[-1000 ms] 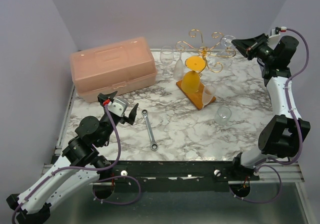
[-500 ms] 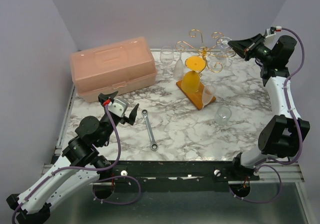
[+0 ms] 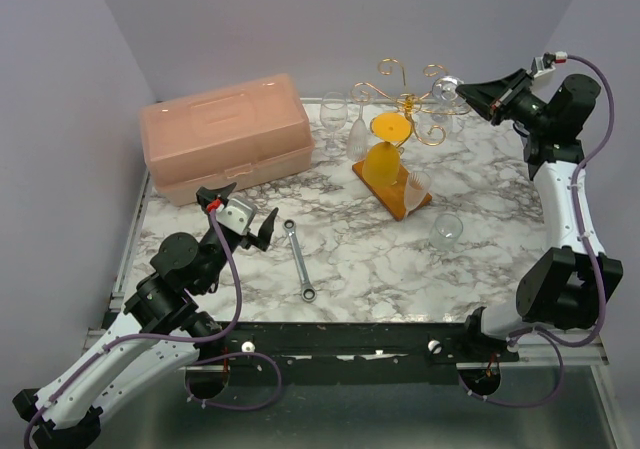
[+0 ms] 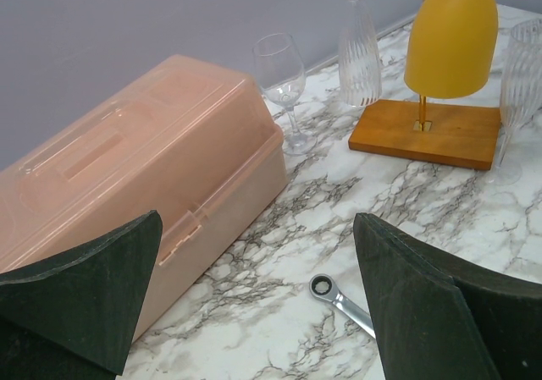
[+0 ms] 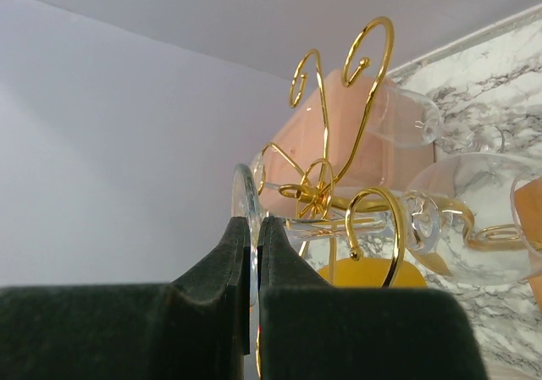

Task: Place the wine glass upside down on the wine glass rack
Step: Turn the wine glass upside down at the wine rack.

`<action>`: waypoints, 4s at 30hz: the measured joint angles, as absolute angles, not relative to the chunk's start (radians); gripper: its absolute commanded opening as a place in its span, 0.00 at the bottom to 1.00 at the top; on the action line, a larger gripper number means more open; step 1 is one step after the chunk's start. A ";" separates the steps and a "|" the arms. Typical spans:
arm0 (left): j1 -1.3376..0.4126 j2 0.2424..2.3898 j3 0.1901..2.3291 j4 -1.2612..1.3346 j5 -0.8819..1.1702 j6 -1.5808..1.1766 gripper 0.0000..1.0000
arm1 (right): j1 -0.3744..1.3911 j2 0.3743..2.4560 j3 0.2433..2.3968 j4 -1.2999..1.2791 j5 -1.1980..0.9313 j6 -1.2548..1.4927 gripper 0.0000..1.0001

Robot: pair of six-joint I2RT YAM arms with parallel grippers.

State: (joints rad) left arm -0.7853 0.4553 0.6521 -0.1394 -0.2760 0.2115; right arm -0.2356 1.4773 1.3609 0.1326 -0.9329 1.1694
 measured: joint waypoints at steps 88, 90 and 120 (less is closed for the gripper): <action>-0.780 0.443 0.652 -0.146 -0.267 0.212 0.98 | -0.309 1.604 1.456 0.058 -0.918 1.052 0.53; -0.780 0.443 0.652 -0.146 -0.266 0.212 0.99 | -0.309 1.604 1.457 0.058 -0.916 1.046 0.53; -0.780 0.436 0.652 -0.147 -0.252 0.210 0.98 | -0.307 1.589 1.499 -0.065 -0.816 0.921 0.55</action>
State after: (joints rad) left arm -0.7799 0.4362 0.6521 -0.1471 -0.2520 0.2100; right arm -0.3069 1.5890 1.4990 -0.0650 -0.8162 0.9215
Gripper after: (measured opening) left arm 0.983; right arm 0.547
